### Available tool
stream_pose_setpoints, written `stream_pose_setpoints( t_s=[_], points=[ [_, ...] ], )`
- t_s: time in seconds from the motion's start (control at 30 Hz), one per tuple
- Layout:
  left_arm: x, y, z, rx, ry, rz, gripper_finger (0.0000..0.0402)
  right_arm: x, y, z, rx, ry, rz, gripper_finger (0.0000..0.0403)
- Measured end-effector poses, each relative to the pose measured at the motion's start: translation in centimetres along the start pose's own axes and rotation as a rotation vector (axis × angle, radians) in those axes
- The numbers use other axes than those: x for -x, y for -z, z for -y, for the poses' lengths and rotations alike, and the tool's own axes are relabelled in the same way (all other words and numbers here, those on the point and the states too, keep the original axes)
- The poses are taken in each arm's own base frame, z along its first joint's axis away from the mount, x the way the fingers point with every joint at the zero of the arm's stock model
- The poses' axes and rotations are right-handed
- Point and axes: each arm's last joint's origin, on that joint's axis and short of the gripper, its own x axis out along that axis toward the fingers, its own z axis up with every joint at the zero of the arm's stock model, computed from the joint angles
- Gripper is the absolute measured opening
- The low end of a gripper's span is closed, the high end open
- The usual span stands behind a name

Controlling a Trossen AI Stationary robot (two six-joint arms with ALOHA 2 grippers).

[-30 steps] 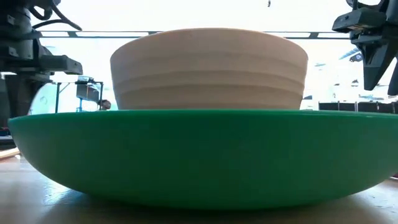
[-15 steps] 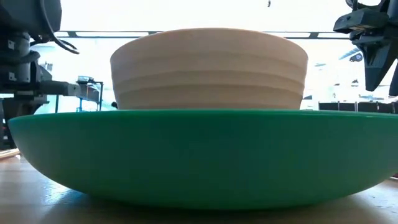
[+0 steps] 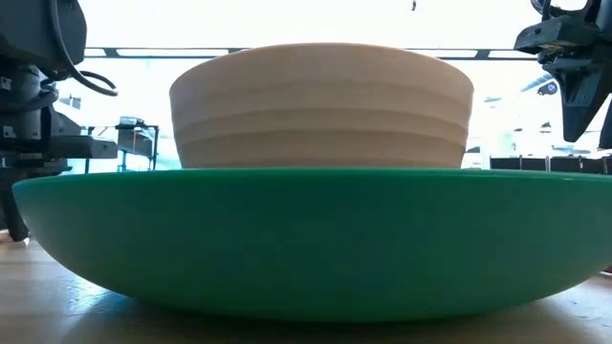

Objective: Set table place
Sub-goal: Put the yellow spoon into the orange bowl

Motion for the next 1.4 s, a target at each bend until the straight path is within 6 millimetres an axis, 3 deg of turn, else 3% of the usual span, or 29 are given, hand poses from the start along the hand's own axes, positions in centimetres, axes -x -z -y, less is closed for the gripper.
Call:
stream_pose_setpoints(
  t_s=[0.23, 0.53, 0.7, 1.0, 1.13, 1.23, 1.4],
  points=[
    [0.3, 0.2, 0.3, -0.227, 0.007, -0.01, 0.0026, 0.0, -0.1, 0.1, 0.005, 0.015, 0.003, 0.0178],
    [0.8, 0.5, 0.8, -0.493, 0.038, -0.047, 0.0023, 0.0, 0.0, 0.2, 0.01, 0.03, -0.029, 0.0178],
    [3.4, 1.3, 2.3, -0.783, 0.165, -0.078, 0.0023, 0.0, 0.1, 0.2, 0.028, 0.037, -0.061, 0.0178],
    [12.0, 1.4, 5.7, -1.269, 0.37, -0.026, 0.0023, 0.6, -0.1, 0.2, 0.033, -0.015, -0.096, 0.0178],
    [14.9, 1.1, 6.6, -1.549, 0.414, -0.024, 0.0023, 1.0, -0.2, -0.1, 0.033, -0.075, -0.147, 0.0178],
    [16.2, 1.2, 7.7, -1.73, 0.443, -0.089, 0.0023, 1.4, -0.1, -0.5, 0.022, -0.138, -0.184, 0.0178],
    [16.0, 2.2, 11.0, -1.97, 0.313, -0.137, 0.0023, 1.5, 0.1, -1.0, 0.014, -0.186, -0.193, 0.0178]
  ],
)
